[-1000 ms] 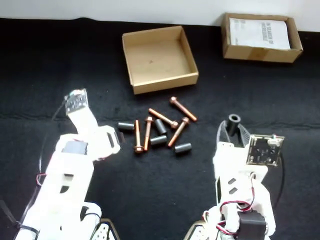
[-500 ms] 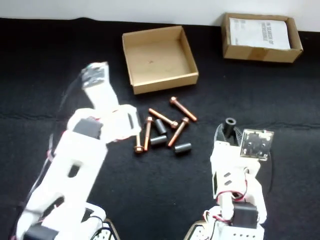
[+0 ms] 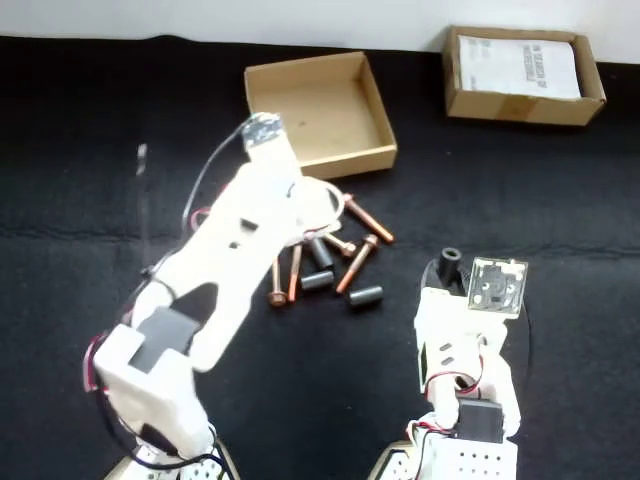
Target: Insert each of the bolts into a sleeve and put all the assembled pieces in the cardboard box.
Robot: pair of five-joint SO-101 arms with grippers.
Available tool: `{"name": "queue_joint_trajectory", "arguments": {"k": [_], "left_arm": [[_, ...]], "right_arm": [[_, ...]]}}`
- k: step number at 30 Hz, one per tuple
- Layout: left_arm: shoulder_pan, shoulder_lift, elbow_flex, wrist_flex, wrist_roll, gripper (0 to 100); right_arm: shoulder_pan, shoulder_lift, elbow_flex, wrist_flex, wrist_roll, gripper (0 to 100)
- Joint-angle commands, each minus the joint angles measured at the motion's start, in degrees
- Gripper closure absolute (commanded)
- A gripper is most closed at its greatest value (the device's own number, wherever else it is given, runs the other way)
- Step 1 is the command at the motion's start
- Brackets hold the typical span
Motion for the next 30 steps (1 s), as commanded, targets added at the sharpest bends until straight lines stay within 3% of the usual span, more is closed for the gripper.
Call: {"name": "queue_joint_trajectory", "arguments": {"k": [1, 5, 19, 30], "left_arm": [[2.2, 5.2, -9.6, 0.1, 4.2, 75], [3.9, 12.2, -18.5, 0.1, 7.0, 75], [3.2, 35.6, -41.7, 0.1, 7.0, 75], [3.1, 44.0, -54.3, 1.2, 7.0, 76]], "right_arm": [[0.6, -0.8, 1.4, -1.2, -0.4, 99.2], [0.6, -0.8, 1.5, -1.2, -0.4, 99.2], [0.3, -0.8, 1.5, -1.2, -0.4, 99.2], [0.2, -0.8, 1.5, -1.1, -0.4, 99.2]]}}
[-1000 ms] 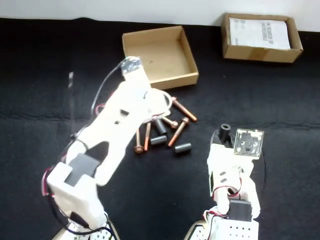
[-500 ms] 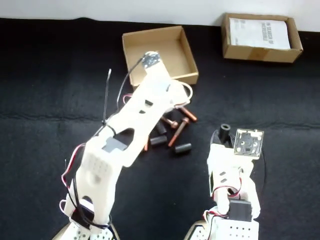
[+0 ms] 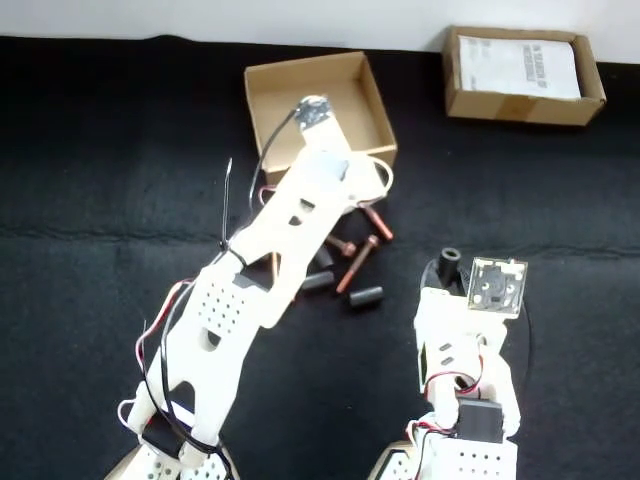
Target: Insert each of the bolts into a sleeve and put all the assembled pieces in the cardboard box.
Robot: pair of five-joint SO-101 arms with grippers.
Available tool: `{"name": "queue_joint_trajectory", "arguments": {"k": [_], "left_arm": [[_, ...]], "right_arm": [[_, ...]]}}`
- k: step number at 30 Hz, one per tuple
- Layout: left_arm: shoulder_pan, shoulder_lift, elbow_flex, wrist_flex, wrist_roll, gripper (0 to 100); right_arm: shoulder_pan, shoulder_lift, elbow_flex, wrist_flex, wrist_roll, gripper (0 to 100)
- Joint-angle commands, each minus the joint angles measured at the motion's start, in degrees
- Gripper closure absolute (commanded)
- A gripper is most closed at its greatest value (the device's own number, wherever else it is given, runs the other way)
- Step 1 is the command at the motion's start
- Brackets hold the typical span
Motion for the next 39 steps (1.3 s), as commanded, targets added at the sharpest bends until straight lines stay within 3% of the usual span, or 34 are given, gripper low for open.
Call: {"name": "queue_joint_trajectory", "arguments": {"k": [1, 4, 9, 19, 24, 31, 39], "left_arm": [[-0.7, 1.7, -3.9, 1.0, 0.4, 76], [-0.6, 3.5, -7.3, 4.0, 0.4, 79], [-0.7, 7.6, -14.1, 6.2, 0.0, 100], [-0.4, 12.2, -24.0, 15.1, -0.1, 97], [2.8, 11.9, -28.5, 22.6, -7.6, 97], [6.4, 11.9, -48.6, 34.7, -18.6, 99], [5.5, 5.1, -49.6, 35.8, -24.2, 99]], "right_arm": [[0.2, -0.8, 1.2, -1.0, -0.4, 99.2], [0.2, -0.8, 1.2, -1.0, -0.4, 99.2], [0.2, -0.8, 0.7, -1.0, -0.4, 99.2], [0.1, -0.8, -1.9, -0.8, -0.4, 99.2], [0.1, -0.8, -1.7, -0.8, -0.4, 99.2], [0.1, -0.8, -1.3, -1.0, -0.4, 99.2], [0.1, -0.8, 0.1, -1.5, -0.4, 99.2]]}}
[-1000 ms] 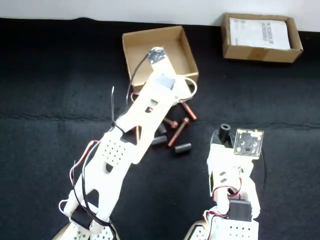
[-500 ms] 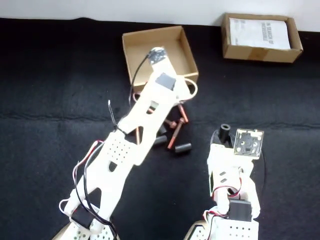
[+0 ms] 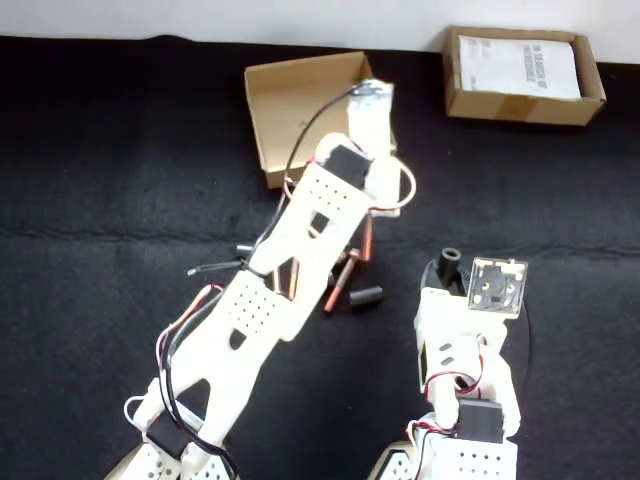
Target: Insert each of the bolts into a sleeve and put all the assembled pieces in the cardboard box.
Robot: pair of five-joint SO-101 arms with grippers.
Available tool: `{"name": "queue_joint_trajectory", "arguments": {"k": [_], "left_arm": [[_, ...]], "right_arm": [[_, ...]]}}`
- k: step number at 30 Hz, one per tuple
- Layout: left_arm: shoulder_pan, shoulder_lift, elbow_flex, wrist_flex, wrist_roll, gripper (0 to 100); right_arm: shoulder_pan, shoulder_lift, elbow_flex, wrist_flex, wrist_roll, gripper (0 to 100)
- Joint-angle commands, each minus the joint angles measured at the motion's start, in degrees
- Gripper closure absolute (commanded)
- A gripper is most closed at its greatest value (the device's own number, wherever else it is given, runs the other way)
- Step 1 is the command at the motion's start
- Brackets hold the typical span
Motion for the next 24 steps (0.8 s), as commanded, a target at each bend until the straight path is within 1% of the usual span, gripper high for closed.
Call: {"name": "queue_joint_trajectory", "arguments": {"k": [1, 7, 10, 13, 20, 24], "left_arm": [[0.0, -7.5, -2.9, 0.2, -1.7, 99], [1.3, -14.1, -2.9, 1.8, -2.7, 99], [2.6, -17.4, -2.9, 3.8, -2.7, 99], [3.6, -20.8, -2.9, 4.9, -2.7, 99], [5.6, -28.7, -2.8, 5.1, -2.7, 99], [6.6, -33.8, -2.8, 5.2, -2.8, 99]], "right_arm": [[0.1, -0.8, 1.2, -2.4, -0.4, 99.2], [0.1, -0.8, 7.0, -7.8, -0.3, 99.2], [0.0, -0.8, 7.4, -8.4, -0.4, 99.2], [-1.7, -0.8, 7.4, -8.4, -0.4, 99.2], [-8.5, -0.8, 7.4, -8.5, -0.4, 99.2], [-9.5, -0.8, 7.4, -8.5, -0.4, 99.2]]}}
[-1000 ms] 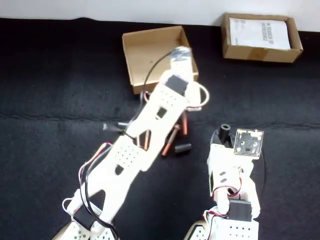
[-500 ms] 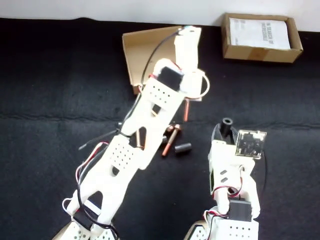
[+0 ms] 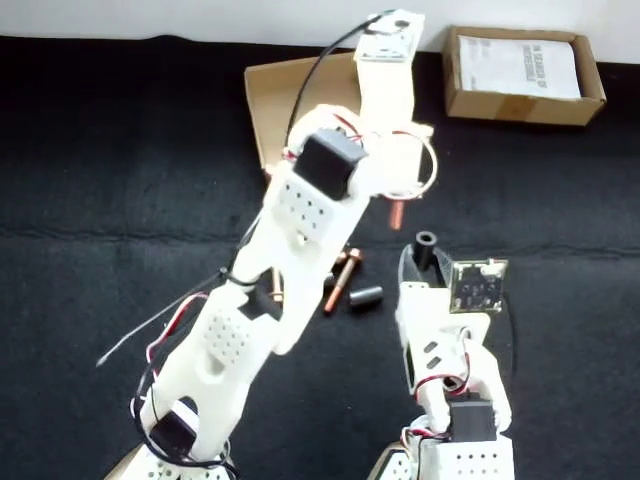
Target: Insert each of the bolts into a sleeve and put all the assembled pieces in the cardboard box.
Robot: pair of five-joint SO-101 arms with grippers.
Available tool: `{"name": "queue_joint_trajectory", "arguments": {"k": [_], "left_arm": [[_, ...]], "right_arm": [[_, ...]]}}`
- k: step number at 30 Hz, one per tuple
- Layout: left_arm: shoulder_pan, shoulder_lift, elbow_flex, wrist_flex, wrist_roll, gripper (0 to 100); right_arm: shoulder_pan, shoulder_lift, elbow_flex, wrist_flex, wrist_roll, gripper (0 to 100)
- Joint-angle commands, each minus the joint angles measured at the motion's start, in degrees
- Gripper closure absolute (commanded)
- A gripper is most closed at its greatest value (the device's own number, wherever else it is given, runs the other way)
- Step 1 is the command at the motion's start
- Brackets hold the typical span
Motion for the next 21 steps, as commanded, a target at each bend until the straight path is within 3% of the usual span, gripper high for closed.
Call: {"name": "queue_joint_trajectory", "arguments": {"k": [1, 15, 21], "left_arm": [[1.5, -8.1, -2.6, 0.1, -1.3, 99], [-1.2, -26.8, -2.4, 0.4, -20.8, 99], [-5.3, -34.6, 0.3, 0.4, -23.8, 99]], "right_arm": [[-0.9, -0.8, 7.2, -1.4, -0.4, 99.2], [-0.9, -0.8, 7.2, -1.4, -0.4, 99.2], [-0.9, -0.8, 7.2, -1.4, -0.4, 99.2]]}}
